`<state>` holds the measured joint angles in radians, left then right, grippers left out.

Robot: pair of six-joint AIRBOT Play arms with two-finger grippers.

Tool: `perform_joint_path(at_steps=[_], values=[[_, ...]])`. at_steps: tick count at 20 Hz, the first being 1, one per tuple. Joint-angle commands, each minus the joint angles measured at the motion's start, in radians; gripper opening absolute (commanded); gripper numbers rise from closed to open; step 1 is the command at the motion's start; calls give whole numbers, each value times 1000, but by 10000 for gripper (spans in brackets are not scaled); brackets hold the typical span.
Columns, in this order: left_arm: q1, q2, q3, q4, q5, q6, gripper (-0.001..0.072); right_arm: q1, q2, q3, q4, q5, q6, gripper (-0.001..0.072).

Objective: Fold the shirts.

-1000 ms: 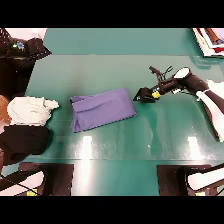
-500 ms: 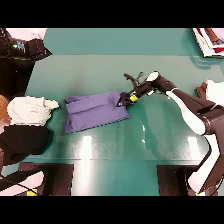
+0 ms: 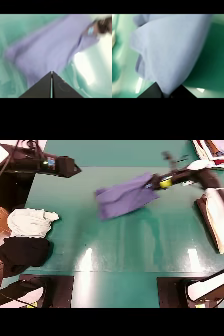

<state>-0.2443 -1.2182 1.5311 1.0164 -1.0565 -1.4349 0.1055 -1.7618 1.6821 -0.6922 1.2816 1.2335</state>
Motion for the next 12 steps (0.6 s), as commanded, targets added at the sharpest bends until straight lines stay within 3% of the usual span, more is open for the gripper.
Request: perform_joint_path(at_steps=[1, 6, 12], values=[[-114, 1, 1, 0, 113, -1, 24, -284, 114, 6, -63, -8, 32, 17], [-163, 1, 1, -4, 184, -6, 24, -601, 153, 6, -62, -23, 43, 17], [-163, 0, 1, -4, 184, -6, 24, -742, 151, 7, -22, -109, 109, 17]])
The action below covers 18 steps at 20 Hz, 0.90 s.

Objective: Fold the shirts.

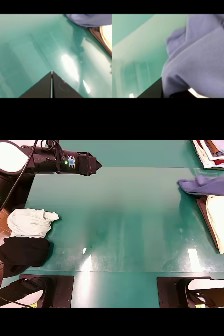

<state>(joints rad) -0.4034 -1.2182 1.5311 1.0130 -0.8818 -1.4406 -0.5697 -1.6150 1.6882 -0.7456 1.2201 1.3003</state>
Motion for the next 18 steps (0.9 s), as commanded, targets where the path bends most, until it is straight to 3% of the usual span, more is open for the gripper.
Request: perform_joint_path(at_steps=[1, 5, 10, 14, 18], values=[[-4, 0, 1, 0, 10, -1, 24, -76, 4, 2, 87, -62, 41, 17], [-4, 0, 1, 0, 7, -3, 24, -83, 4, 156, 148, -48, 21, 17], [-4, 0, 1, 0, 7, -2, 24, -108, 7, 368, 82, 118, 16, 17], [-4, 0, 1, 2, 7, 0, 24, -170, 112, 246, 63, 168, 16, 17], [-4, 0, 1, 2, 7, 1, 24, -283, 235, 64, -67, 209, 16, 18]])
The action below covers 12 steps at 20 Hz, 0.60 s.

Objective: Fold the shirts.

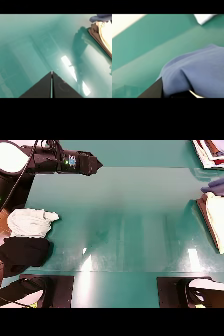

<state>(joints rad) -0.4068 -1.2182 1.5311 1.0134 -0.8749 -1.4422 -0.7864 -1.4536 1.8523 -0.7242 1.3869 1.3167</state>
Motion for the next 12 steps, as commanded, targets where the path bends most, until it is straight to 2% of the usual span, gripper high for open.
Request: perform_joint_path(at_steps=[1, 5, 6, 7, 8, 9, 12], values=[[-1, 0, 1, 2, 0, 3, 24, -98, 102, -143, -142, 58, 0, 18], [-1, 0, 1, 1, 0, 3, 24, -204, 206, -327, -359, 95, 0, 19], [-1, 0, 1, 2, -2, 3, 24, -221, 227, -369, -421, 102, 0, 38], [-1, 0, 1, 2, -5, 3, 24, -235, 249, -412, -470, 105, 0, 252], [-1, 0, 1, 2, -9, 9, 24, -251, 269, -452, -502, 103, 0, 495], [-1, 0, 1, 2, -11, 10, 24, -269, 285, -484, -509, 98, 0, 604], [-1, 0, 1, 2, -18, 11, 24, -283, 319, -499, -478, 71, 0, 604]])
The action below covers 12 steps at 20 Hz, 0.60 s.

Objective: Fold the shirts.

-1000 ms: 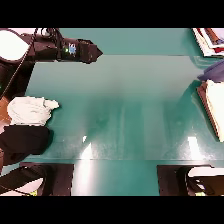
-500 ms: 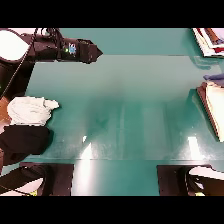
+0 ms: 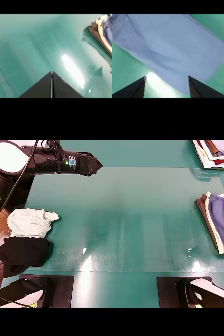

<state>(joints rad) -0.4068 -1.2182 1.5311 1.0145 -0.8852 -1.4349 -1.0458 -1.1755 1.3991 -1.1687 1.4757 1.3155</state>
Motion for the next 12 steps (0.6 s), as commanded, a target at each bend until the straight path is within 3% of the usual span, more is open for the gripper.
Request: perform_joint_path(at_steps=[1, 6, 10, 11, 12], values=[[-1, 0, 1, 0, -7, 3, 24, -2, 43, -23, 14, -33, 1, 604], [-1, 1, 1, 0, -6, 2, 24, 322, 42, 69, 367, -53, 1, 591], [-1, 1, 1, -1, 1, 2, 24, 711, 42, 78, 381, -114, 1, 573], [-1, 1, 1, -1, 7, 2, 24, 790, 42, 78, 379, -134, 0, 489], [-1, 1, 1, -1, 14, 2, 24, 858, 42, 78, 379, -159, 0, 348]])
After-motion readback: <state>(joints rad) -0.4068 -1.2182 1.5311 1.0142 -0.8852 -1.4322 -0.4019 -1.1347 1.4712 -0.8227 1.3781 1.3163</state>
